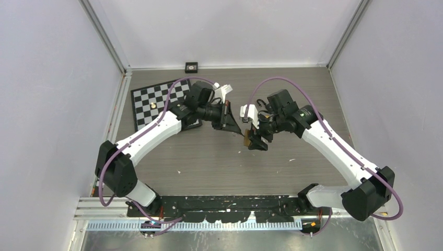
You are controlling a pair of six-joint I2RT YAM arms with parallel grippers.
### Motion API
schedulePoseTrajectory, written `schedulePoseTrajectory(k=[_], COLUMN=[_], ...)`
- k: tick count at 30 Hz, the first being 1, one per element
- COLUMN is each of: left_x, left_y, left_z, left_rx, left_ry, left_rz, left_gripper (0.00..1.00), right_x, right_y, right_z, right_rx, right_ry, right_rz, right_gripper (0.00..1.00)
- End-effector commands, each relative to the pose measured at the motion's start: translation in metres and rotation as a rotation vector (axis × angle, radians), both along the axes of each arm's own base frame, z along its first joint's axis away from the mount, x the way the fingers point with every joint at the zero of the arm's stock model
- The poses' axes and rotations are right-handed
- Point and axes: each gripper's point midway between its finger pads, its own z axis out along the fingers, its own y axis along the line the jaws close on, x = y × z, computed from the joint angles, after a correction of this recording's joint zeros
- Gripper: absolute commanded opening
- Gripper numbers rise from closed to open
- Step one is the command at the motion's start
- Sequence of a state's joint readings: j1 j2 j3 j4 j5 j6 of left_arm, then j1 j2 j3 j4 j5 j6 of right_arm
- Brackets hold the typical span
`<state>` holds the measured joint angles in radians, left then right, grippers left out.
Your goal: Unlock with the key
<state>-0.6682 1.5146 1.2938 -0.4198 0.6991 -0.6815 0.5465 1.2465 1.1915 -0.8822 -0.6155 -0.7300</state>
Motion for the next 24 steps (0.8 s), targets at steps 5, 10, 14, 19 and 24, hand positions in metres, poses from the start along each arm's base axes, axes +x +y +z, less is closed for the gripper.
schedulePoseTrajectory(k=[5,10,14,19,24], left_x=[0.006,0.008,0.009,0.008,0.009], left_y=[-0.011,-0.01,-0.01,-0.01,-0.012], left_z=[0.006,-0.001,-0.001,-0.002,0.0], left_rx=[0.006,0.03,0.034,0.032,0.023], left_ry=[0.002,0.011,0.017,0.02,0.014], left_rz=[0.016,0.03,0.03,0.034,0.029], left_gripper=[0.0,0.0,0.0,0.0,0.0], right_x=[0.031,0.041,0.046,0.052,0.045], right_y=[0.017,0.016,0.016,0.015,0.017], right_z=[0.039,0.038,0.037,0.037,0.034], right_rx=[0.095,0.08,0.073,0.066,0.069], right_ry=[-0.114,-0.13,-0.136,-0.14,-0.129], right_rz=[-0.068,-0.123,-0.154,-0.188,-0.149], right_gripper=[0.01,0.0,0.0,0.0,0.0])
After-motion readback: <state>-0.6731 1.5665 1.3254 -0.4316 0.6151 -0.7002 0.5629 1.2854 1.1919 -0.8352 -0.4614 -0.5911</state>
